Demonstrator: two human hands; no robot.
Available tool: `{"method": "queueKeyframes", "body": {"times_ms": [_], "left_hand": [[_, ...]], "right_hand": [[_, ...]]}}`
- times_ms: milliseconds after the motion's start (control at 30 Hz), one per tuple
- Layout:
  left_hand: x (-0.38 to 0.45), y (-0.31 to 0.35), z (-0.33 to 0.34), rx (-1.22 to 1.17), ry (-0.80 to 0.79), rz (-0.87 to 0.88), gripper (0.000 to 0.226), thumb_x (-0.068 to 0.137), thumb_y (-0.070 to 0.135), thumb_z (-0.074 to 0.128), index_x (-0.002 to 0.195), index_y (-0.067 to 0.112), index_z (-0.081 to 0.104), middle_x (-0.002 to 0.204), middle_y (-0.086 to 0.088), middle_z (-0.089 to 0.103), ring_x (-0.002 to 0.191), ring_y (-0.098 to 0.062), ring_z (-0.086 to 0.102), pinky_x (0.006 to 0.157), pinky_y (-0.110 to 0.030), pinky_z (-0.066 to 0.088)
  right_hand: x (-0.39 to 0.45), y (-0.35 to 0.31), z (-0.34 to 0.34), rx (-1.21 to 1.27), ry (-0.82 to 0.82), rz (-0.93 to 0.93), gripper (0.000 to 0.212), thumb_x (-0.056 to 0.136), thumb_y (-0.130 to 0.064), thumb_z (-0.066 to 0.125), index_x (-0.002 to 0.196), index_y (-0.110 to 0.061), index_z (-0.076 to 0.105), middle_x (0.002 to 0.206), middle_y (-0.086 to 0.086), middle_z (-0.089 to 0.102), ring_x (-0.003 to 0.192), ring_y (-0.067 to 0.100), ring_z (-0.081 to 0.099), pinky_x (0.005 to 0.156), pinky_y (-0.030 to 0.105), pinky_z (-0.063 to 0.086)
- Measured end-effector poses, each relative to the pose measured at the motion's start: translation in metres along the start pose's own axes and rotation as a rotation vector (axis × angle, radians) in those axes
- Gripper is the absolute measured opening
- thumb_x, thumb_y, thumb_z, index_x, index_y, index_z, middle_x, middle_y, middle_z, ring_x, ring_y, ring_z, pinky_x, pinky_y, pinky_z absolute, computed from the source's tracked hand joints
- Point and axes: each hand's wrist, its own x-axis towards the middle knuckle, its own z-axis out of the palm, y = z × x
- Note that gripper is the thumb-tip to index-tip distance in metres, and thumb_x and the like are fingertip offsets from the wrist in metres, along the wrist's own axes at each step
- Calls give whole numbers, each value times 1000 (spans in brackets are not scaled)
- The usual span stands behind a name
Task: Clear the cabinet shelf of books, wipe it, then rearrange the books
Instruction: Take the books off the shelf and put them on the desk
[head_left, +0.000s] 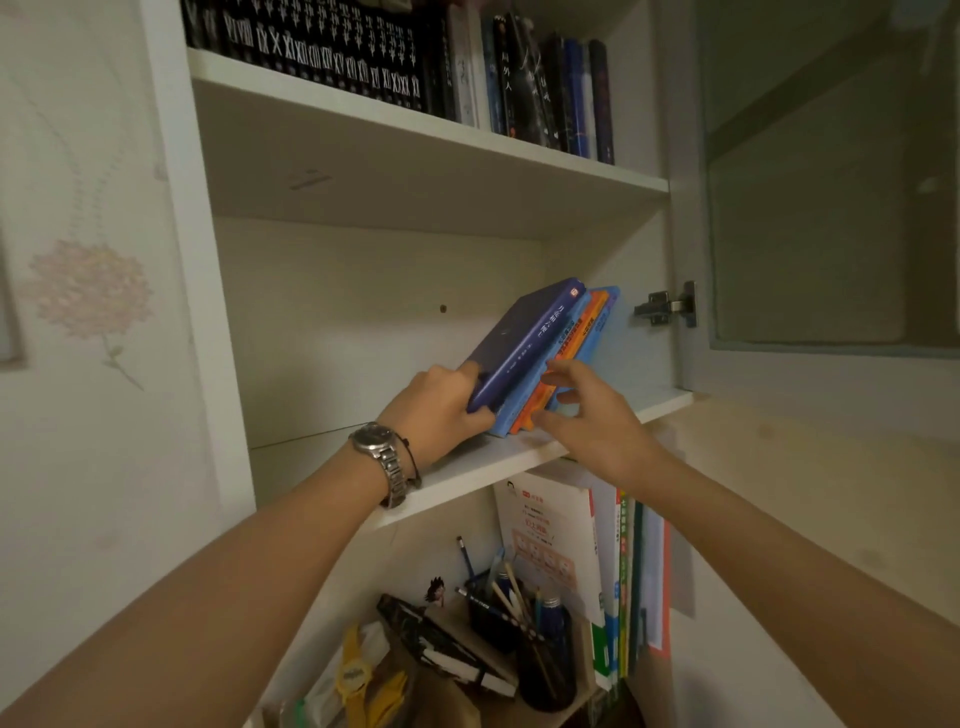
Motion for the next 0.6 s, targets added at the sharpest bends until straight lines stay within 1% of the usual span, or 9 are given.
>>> {"method": "queueKeyframes", "body": {"times_ms": [100,200,267,333,400,467,500,533,600], "left_hand": [[-18,7,-11,-23,7,40,44,91,30,58,132,15,46,105,-8,65,79,-18,64,70,-31,57],[-30,11,-23,-62,38,54,48,89,30,61,133,18,47,111,-8,66,81,-16,65,70,-29,58],[-34,13,-30,-98,64,59,52,86,31,65,134,20,47,115,-6,65,76,-11,64,65,-21,56],[-37,16,-34,-89,85,80,56,84,32,68,134,22,46,118,-3,65,67,-2,58,59,-13,51],[-40,19,-35,-47,116,94,59,83,35,68,135,25,42,116,-2,65,69,-7,61,61,-19,54],[-42,21,-33,-2,172,91,63,83,35,67,137,26,37,111,-3,67,79,-17,65,68,-29,56],[-43,21,-32,18,200,87,64,84,33,66,139,26,34,107,-3,66,80,-19,65,66,-30,54],[-45,21,-31,35,226,81,65,85,30,64,141,26,31,103,-3,66,77,-20,63,62,-28,51],[-50,18,-32,58,273,65,64,88,24,60,143,26,27,96,-4,65,69,-21,59,57,-28,47]], "right_hand": [[0,-9,2,153,-21,30,57,91,0,58,141,-19,36,127,-4,50,101,0,48,60,-2,41],[-2,-15,5,246,-15,31,55,90,8,53,137,-17,40,123,-3,51,90,-3,51,63,0,46],[-6,-19,7,258,-7,24,55,91,7,52,138,-19,40,125,-3,51,97,0,52,71,5,50],[-10,-23,9,259,-11,20,58,92,8,50,141,-20,39,132,-1,50,114,7,50,90,24,54],[-13,-28,10,240,-16,8,62,91,11,48,143,-21,38,138,2,48,126,16,47,99,38,50],[-15,-35,12,195,-25,-24,69,89,15,47,145,-23,36,140,3,46,130,19,44,101,41,49],[-16,-39,12,169,-32,-38,72,88,16,47,147,-24,34,141,3,45,132,20,42,102,42,48],[-17,-42,12,145,-42,-45,75,88,16,46,148,-25,32,143,3,43,133,20,41,104,40,46],[-21,-48,10,108,-73,-51,76,89,16,43,150,-26,28,146,1,39,132,16,38,102,26,42]]}}
